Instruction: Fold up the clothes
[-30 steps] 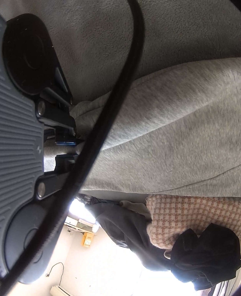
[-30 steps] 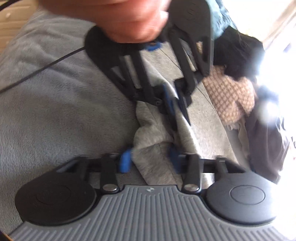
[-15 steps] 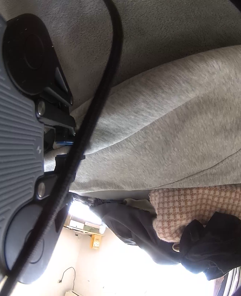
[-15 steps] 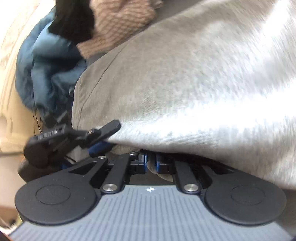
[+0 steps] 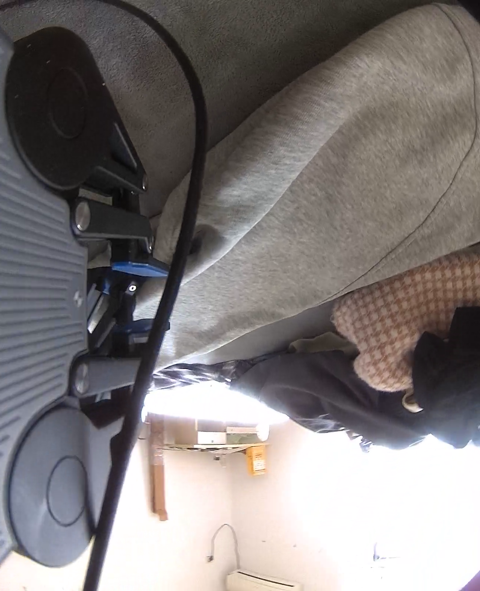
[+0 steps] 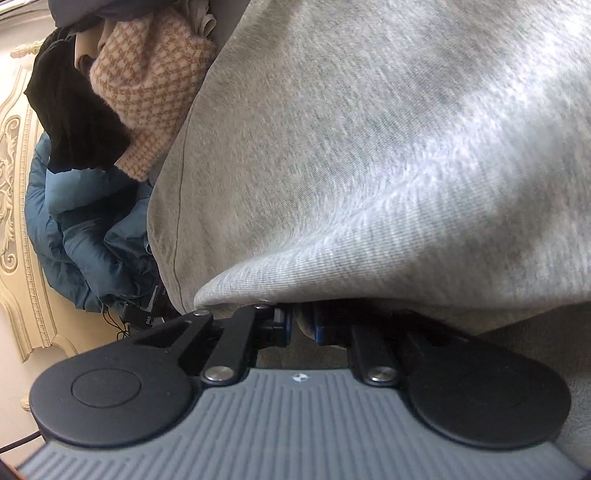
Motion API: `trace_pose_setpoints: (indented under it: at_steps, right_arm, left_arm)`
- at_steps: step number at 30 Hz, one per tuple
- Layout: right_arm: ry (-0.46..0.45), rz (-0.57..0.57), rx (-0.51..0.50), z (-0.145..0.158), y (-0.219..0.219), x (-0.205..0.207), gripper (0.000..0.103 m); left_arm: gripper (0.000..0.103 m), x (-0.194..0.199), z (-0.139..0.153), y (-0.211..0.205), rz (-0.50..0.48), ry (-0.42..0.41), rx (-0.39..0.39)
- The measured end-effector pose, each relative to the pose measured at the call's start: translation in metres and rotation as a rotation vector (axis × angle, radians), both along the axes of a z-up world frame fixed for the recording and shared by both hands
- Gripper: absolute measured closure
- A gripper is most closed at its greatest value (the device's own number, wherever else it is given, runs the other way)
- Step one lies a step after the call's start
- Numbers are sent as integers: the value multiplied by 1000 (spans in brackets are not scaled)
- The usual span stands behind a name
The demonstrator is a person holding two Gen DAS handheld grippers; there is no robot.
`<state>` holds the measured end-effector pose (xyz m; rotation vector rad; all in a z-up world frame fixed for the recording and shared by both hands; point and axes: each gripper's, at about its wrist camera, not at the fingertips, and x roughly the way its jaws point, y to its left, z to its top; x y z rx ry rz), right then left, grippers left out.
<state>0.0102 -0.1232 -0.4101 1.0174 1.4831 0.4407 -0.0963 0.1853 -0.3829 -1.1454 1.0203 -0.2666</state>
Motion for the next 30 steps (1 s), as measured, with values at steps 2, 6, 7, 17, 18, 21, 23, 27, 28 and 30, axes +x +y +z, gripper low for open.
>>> trace_pose_setpoints:
  at_steps: [2, 6, 7, 17, 18, 21, 23, 27, 28, 30]
  right_arm:
    - [-14, 8, -13, 1, -1, -2, 93]
    - [-85, 31, -84, 13, -6, -9, 91]
    - [-106, 37, -105, 16, -8, -10, 90]
    - [-429, 170, -410, 64, -16, -37, 78]
    - [-510, 225, -469, 71, -9, -44, 78]
    - [-750, 407, -616, 87, 12, -66, 78]
    - [-880, 536, -668, 91, 28, -81, 78]
    - [-1075, 709, -715, 88, 51, -103, 78]
    - [-1098, 735, -705, 87, 56, -105, 79]
    - [-1143, 787, -684, 85, 66, -110, 80]
  left_arm:
    - [78, 2, -4, -6, -32, 16, 34]
    - [79, 10, -18, -12, -29, 54, 54]
    - [79, 12, -22, -12, -20, 60, 50]
    - [80, 16, -39, -10, 20, 141, 18]
    - [80, 16, -39, -10, 25, 144, 16]
    - [80, 14, -40, -9, 41, 156, 11]
    - [80, 12, -40, -11, 51, 165, 4]
    - [79, 21, -44, -14, 64, 176, 5]
    - [79, 21, -44, -14, 64, 176, 8]
    - [79, 21, -44, -14, 64, 177, 10]
